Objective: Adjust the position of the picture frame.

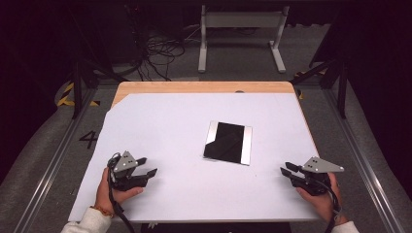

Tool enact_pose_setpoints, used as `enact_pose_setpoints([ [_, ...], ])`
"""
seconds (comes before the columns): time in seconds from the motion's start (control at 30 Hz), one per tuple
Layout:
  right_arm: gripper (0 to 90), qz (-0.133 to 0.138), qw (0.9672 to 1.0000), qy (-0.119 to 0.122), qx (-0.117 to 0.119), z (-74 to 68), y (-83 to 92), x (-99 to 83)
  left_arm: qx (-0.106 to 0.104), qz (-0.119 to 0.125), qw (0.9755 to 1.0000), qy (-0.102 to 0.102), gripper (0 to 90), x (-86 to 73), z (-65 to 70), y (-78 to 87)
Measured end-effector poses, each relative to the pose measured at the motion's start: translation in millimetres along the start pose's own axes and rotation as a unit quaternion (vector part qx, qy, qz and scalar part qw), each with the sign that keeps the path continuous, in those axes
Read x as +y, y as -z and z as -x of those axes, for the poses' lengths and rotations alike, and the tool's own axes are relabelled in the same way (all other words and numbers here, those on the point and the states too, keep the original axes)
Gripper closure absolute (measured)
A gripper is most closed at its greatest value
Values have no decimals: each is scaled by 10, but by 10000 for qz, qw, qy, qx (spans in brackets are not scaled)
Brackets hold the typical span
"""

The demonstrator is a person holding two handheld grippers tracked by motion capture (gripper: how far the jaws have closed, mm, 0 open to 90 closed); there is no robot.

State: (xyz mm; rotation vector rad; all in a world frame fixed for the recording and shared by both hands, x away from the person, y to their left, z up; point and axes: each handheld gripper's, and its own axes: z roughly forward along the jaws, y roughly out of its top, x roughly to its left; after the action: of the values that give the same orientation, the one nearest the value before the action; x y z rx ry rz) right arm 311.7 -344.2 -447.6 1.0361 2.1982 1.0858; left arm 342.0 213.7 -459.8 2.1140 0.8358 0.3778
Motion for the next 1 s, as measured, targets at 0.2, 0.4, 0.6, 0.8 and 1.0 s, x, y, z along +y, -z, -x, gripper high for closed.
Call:
enact_pose_setpoints([
  [0.2, 861, -32, 9997, -52, 243, 44, -125, 64, -417, -125, 9983, -379, 898, 102, 152, -97],
  [0.4, 880, -79, 9994, -49, 332, 46, -244, 136, -417, -243, 9976, -495, 899, 151, 218, -163],
  [0.6, 895, -191, 9985, -53, 506, -57, -437, 285, -548, -299, 9964, -576, 898, 240, 238, -300],
  [0.8, 900, -350, 9973, 34, 650, -201, -642, 387, -798, -300, 9940, -684, 899, 451, 327, -534],
  [1.0, 900, -403, 9964, -4, 748, -263, -767, 462, -928, -338, 9918, -814, 899, 620, 411, -758],
])
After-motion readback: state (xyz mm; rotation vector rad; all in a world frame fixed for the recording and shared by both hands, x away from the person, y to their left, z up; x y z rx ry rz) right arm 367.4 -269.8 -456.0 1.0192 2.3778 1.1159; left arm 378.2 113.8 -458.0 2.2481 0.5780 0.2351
